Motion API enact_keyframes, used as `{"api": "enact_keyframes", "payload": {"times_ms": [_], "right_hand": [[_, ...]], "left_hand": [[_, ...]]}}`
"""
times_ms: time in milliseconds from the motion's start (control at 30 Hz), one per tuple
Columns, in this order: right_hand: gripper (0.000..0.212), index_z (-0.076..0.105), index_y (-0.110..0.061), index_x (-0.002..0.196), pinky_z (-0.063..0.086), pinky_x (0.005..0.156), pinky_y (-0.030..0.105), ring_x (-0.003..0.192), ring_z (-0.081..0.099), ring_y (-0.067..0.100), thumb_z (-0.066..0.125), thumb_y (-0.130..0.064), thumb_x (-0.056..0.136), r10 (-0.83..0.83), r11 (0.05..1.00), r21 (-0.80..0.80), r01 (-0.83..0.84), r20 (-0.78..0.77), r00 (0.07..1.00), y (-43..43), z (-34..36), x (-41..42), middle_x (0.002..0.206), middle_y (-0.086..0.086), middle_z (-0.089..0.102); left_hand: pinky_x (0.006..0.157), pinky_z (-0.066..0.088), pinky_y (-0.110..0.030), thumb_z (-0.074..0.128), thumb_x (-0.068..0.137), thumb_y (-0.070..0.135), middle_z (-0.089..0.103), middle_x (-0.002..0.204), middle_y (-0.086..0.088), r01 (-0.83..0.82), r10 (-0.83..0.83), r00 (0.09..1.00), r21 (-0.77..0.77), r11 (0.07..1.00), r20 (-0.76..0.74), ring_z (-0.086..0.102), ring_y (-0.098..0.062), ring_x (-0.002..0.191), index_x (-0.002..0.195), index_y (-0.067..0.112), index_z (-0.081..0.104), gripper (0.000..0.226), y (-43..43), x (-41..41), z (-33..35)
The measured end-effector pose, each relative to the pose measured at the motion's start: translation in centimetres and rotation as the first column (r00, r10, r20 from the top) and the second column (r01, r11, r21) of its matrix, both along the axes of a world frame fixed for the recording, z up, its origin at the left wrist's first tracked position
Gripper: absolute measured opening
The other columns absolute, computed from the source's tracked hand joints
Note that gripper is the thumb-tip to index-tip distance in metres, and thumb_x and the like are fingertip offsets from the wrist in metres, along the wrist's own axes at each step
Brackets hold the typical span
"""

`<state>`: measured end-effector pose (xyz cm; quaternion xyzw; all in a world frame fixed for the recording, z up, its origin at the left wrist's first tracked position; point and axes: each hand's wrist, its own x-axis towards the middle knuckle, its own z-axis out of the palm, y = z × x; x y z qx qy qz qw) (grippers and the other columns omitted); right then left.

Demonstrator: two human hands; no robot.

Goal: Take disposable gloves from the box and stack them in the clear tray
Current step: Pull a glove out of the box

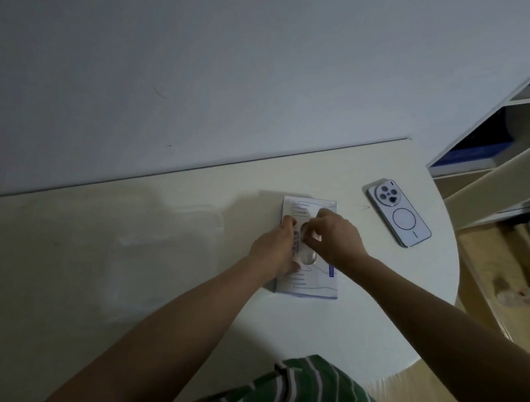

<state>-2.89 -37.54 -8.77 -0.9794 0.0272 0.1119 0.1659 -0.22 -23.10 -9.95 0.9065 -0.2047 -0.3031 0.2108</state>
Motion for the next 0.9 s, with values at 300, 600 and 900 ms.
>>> {"api": "enact_keyframes", "payload": {"times_ms": [300, 600, 900], "right_hand": [[0.034, 0.057, -0.004, 0.066, 0.036, 0.053, 0.019, 0.054, 0.045, 0.009, 0.057, -0.023, 0.095, -0.308, 0.697, 0.679, 0.229, -0.004, 0.951, -2.2, 4.6, 1.2, 0.066, 0.005, 0.054], [0.035, 0.072, -0.004, 0.094, 0.044, 0.048, 0.024, 0.048, 0.05, 0.016, 0.053, -0.034, 0.098, -0.211, 0.569, 0.755, 0.326, -0.249, 0.945, 0.2, 4.6, 0.6, 0.06, 0.009, 0.064], [0.063, 0.069, -0.004, 0.107, 0.049, 0.08, 0.039, 0.079, 0.06, 0.029, 0.041, -0.06, 0.095, 0.019, 0.714, 0.651, 0.258, -0.387, 0.922, 5.0, 7.0, 1.1, 0.095, 0.024, 0.069]], "left_hand": [[0.071, 0.041, -0.028, 0.08, 0.072, 0.044, 0.063, 0.111, -0.004, -0.073, 0.058, 0.991, -0.123, 0.99, -0.121, 0.062, -0.023, 0.096, 0.139, 0.011, 0.025, 0.093, 0.9, 0.7, 0.5], [0.084, 0.05, -0.025, 0.077, 0.068, 0.013, 0.037, 0.134, -0.006, -0.591, 0.379, 0.806, -0.629, 0.504, -0.454, 0.053, -0.009, 0.101, 0.144, 0.012, 0.015, 0.098, 5.0, 0.7, 5.4], [0.083, 0.043, -0.015, 0.072, 0.086, 0.019, 0.069, 0.096, 0.016, -0.298, 0.355, 0.933, -0.686, 0.664, -0.063, 0.061, 0.003, 0.092, 0.099, 0.013, 0.068, 0.015, 10.7, 0.6, 7.1]]}}
